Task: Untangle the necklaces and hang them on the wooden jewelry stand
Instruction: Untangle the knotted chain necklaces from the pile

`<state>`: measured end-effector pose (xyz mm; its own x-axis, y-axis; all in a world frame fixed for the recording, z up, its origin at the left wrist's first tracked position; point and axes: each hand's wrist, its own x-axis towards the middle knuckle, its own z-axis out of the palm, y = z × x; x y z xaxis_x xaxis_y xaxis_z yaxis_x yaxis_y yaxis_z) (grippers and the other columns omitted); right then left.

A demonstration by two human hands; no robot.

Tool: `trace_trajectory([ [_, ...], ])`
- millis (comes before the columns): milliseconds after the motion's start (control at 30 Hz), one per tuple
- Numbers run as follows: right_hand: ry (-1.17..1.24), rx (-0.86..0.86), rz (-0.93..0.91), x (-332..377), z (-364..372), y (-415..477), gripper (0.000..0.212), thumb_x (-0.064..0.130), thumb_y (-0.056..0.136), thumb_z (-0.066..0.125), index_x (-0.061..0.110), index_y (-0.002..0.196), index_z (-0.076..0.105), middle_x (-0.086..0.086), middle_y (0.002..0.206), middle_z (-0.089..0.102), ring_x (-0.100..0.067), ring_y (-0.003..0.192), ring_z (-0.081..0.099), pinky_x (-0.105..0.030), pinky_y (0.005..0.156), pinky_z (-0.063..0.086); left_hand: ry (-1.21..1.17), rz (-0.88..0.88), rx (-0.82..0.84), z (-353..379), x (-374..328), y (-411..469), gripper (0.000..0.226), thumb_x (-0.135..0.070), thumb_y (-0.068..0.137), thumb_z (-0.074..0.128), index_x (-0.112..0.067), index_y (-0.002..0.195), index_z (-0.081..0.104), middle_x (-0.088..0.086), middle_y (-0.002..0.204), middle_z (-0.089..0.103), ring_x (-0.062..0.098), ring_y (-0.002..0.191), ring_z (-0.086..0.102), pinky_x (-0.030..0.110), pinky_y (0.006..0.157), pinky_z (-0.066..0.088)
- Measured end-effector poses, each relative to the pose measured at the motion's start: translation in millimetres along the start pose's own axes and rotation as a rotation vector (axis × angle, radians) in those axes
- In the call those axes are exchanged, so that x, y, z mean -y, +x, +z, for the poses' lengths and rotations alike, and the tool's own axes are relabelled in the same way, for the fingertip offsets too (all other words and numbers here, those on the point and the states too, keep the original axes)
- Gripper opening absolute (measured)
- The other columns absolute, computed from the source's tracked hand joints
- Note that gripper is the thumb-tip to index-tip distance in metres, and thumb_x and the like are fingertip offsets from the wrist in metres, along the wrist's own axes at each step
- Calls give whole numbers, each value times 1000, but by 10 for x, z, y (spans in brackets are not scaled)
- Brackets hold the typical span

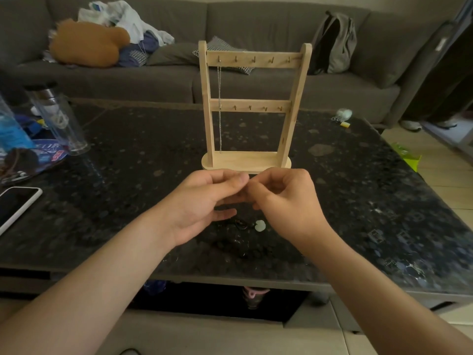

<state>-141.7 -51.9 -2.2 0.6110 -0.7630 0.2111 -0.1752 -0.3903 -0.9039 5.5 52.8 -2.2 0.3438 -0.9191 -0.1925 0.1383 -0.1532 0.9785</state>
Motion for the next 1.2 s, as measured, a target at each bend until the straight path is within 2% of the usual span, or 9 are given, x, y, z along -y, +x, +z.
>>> trace_trajectory([
  [167,-67,-26,6,-18,17,3,12,21,89,76,18,77,76,6,64,74,-3,58,68,-20,59,56,-43,-5,-36,50,42,25,10,-20,102,68,-22,107,77,0,106,78,14,100,72,45,100,50],
  [267,-117,-72,-10,-37,13,22,15,22,90,78,23,75,79,10,62,74,-5,61,72,-19,64,59,32,7,-92,71,66,50,21,-17,107,62,-25,101,80,-3,97,77,11,89,70,41,91,53],
  [433,-129,-102,-5,-69,53,-3,15,21,91,80,24,77,82,14,63,74,-2,64,73,-19,68,60,242,34,-227,110,120,95,20,-22,107,60,-27,105,79,6,110,78,17,96,71,41,93,58],
  [533,-98,-111,-3,-50,54,-5,13,19,86,81,23,74,81,13,63,74,-3,62,72,-16,64,57,293,22,-247,130,126,93,17,-29,105,64,-28,102,80,-4,98,80,16,97,72,36,90,56],
  [700,-24,-37,26,-20,35,-9,10,19,85,77,17,75,76,1,64,74,-15,63,73,-23,61,60,307,46,-193,125,93,60,15,-34,105,67,-30,101,81,-13,89,78,9,96,71,32,89,53],
  [833,135,66,159,-10,28,-23,12,15,94,70,11,84,75,-2,60,69,-10,50,61,-19,49,48,528,203,-229,119,109,56,8,-31,103,70,-31,103,78,-13,94,78,5,94,73,32,91,60],
  [1000,263,170,309,-35,37,-11,20,15,102,59,7,90,73,1,57,59,-16,49,53,-31,56,46,767,328,-225,93,82,20,9,-32,99,74,-31,107,80,-17,92,78,-3,90,74,27,87,62],
  [1067,323,231,356,-26,14,-11,22,15,103,56,7,88,70,5,54,55,-18,48,51,-33,57,43,712,336,-237,78,73,14,7,-28,98,77,-30,103,80,-15,90,80,1,87,76,31,88,64],
  [1200,255,264,337,1,-2,-7,25,18,102,59,9,81,67,-1,58,55,-19,52,59,-33,58,47,370,209,-297,114,33,-9,12,-18,102,70,-18,96,81,-2,89,82,13,86,80,34,90,63],
])
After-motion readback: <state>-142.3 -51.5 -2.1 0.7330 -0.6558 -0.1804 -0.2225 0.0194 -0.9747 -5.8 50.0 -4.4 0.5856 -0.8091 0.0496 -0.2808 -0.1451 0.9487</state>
